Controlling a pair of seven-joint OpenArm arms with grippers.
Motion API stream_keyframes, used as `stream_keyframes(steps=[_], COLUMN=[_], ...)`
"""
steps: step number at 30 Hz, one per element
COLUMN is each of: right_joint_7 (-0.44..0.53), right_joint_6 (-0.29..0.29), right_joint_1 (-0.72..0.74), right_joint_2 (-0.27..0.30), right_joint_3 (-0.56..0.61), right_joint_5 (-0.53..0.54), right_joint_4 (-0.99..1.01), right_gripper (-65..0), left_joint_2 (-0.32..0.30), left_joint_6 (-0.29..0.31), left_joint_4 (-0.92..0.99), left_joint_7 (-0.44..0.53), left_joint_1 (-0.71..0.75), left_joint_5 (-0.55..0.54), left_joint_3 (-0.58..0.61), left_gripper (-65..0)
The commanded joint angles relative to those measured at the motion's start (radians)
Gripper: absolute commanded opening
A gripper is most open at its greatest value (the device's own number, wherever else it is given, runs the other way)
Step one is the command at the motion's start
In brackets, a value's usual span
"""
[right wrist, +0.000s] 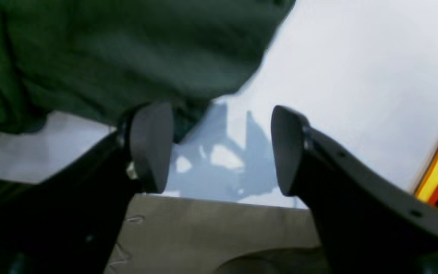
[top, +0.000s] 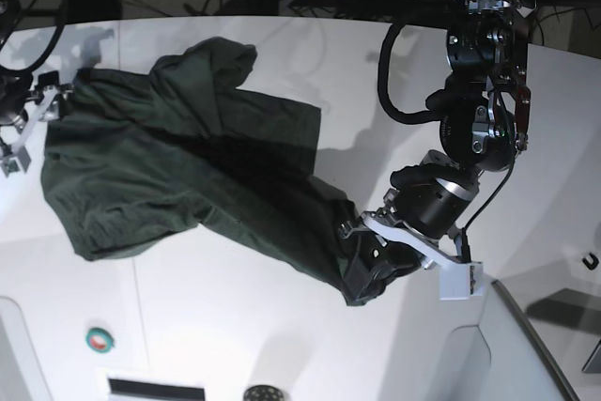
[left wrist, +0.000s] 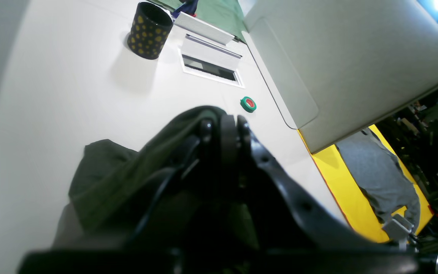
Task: Layout the t-shirt on the table in an organized manner, then fold the t-shirt properly
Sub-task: 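Pull the held shirt edge outward with the right gripper, left holding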
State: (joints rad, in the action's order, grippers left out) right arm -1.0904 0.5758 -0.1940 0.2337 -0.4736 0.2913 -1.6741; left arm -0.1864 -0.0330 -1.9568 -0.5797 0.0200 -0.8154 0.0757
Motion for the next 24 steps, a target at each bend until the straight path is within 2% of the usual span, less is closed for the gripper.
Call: stream_keyframes(steps=[1,3,5,9,21,23,24], right_joint_7=[0.014,0.019,0.023,0.138,0.24,0.257,0.26], right_joint_6=[-0.001,-0.001,-0.001,-0.001,-0.001,-0.001,-0.001], right_joint_1=[-0.015,-0.068,-0.098,-0.114,-0.025,-0.025,-0.025], right_joint_2=[0.019,-0.003,-0.052,-0.101,-0.09,-0.089,-0.087], right_joint_3=[-0.023,-0.041,-0.047,-0.038,-0.037,-0.037,-0.037], right_joint_5=[0.009,0.01,0.01,0.009,0.009,0.009,0.009], right_joint_4=[-0.028,-0.059,-0.07,0.03,0.276,0.294,0.297], right_gripper=[-26.4,-27.3,-27.3,-27.6,-28.5,-33.3,-39.0], left_joint_2=[-0.005,-0.005,-0.006,-0.006,-0.006,-0.008,-0.011], left_joint_6=[0.009,0.009,0.009,0.009,0.009,0.009,0.009], left_joint_4=[-0.02,-0.02,-0.02,-0.02,-0.022,-0.022,-0.022], left_joint_7=[0.03,0.03,0.03,0.03,0.03,0.03,0.03], left_joint_1=[-0.013,-0.013,-0.001,0.004,0.007,0.007,0.007], left_joint_5=[-0.009,-0.009,-0.009,-0.009,-0.009,-0.009,-0.009], left_joint_3=[-0.001,-0.003,-0.015,-0.015,-0.017,-0.018,-0.029], left_gripper=[-65.0,-65.0,-65.0,-65.0,-65.0,-65.0,-65.0])
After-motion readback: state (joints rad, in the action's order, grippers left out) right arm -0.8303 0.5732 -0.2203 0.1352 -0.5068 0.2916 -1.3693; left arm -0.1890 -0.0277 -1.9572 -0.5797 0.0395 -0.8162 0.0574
